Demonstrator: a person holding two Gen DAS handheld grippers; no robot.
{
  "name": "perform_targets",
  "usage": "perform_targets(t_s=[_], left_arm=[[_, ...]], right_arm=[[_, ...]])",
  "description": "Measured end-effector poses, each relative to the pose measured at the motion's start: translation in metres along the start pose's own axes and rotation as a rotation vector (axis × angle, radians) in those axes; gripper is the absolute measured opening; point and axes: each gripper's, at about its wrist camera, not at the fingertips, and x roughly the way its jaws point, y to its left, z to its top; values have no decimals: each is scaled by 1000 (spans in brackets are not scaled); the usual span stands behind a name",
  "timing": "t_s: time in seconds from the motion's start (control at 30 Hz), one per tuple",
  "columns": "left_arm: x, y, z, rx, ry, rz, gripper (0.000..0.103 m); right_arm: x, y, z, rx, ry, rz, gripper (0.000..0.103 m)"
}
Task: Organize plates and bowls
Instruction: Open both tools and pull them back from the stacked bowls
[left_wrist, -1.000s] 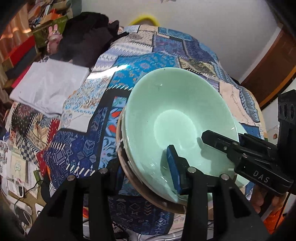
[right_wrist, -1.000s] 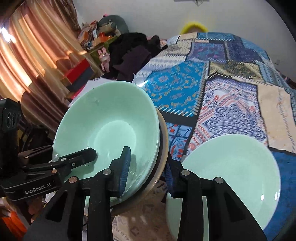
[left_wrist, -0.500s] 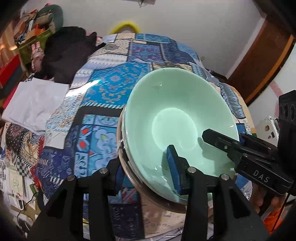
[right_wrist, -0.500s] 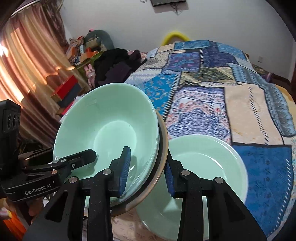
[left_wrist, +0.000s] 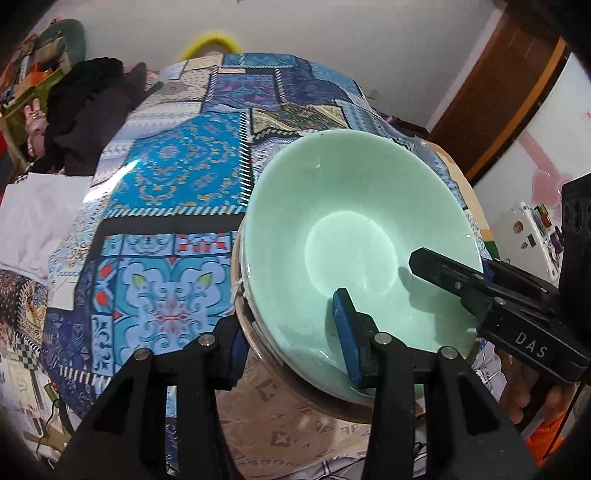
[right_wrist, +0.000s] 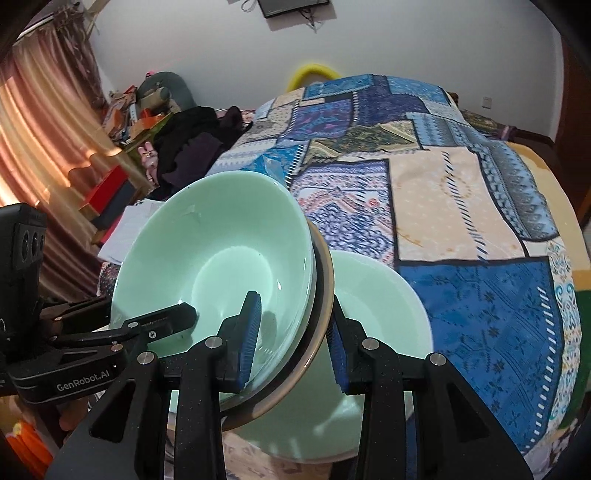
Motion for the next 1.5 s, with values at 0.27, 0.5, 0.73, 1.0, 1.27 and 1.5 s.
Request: perform_targets(t_s=[0.27, 0.5, 0.73, 1.0, 1.27, 1.5], left_arm=[[22, -13, 3, 17, 42, -16, 42], [39, -21, 5, 31, 76, -22, 42], [52, -27, 5, 47, 93, -19, 42], [55, -25, 5, 54, 96, -22, 42], [25, -20, 8, 40, 14, 8, 51], [-34, -32, 14, 76, -137, 23, 61]], right_arm=[[3, -19, -8, 36, 19, -15, 31], [9, -31, -15, 67, 44, -22, 31], [10, -38, -17, 82, 42, -11, 31], [4, -40, -19, 61, 30, -9, 37], [-32, -33, -14, 33, -52, -63, 46], [-84, -7, -3, -45, -206, -56, 51]])
